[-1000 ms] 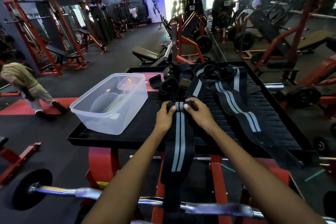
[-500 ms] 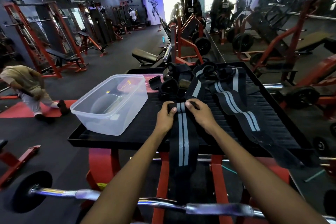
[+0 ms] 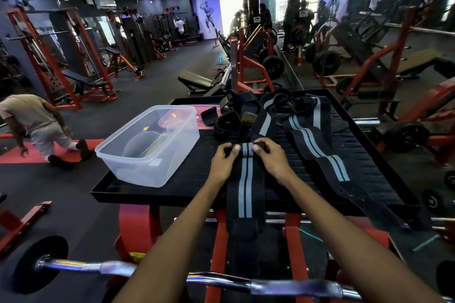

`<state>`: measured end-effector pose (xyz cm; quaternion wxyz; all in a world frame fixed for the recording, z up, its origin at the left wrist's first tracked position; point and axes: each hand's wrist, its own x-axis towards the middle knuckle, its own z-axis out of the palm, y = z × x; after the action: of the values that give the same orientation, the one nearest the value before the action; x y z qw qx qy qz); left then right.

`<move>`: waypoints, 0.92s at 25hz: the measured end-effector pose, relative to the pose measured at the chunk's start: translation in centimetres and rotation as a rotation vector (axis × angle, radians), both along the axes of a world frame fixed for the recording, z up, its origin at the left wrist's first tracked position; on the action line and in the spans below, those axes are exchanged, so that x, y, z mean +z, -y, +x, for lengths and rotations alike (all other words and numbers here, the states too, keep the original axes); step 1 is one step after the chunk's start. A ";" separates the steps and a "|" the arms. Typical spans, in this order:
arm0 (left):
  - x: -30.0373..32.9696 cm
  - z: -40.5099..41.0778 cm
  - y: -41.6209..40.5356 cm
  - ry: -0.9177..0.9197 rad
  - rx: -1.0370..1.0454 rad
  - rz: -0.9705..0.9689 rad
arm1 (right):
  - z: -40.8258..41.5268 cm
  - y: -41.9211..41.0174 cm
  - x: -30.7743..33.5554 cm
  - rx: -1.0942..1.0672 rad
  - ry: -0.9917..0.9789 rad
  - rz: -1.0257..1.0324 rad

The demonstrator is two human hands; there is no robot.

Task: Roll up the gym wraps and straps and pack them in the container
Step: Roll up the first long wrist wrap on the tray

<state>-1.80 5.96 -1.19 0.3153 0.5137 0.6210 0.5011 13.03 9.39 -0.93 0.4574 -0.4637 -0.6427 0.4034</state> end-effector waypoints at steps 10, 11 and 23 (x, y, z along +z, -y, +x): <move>-0.1 0.0 -0.1 -0.046 -0.037 0.059 | 0.1 -0.1 0.0 0.000 -0.033 -0.022; -0.2 -0.1 -0.2 -0.063 -0.042 0.074 | 0.0 -0.1 -0.1 0.008 -0.034 -0.016; -0.4 -0.7 -0.3 -0.087 -0.012 0.091 | -0.1 0.0 -0.1 0.050 -0.071 -0.039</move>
<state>-2.47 6.28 -1.59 0.2673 0.5525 0.6077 0.5040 12.91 9.37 -0.99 0.4606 -0.4416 -0.6294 0.4434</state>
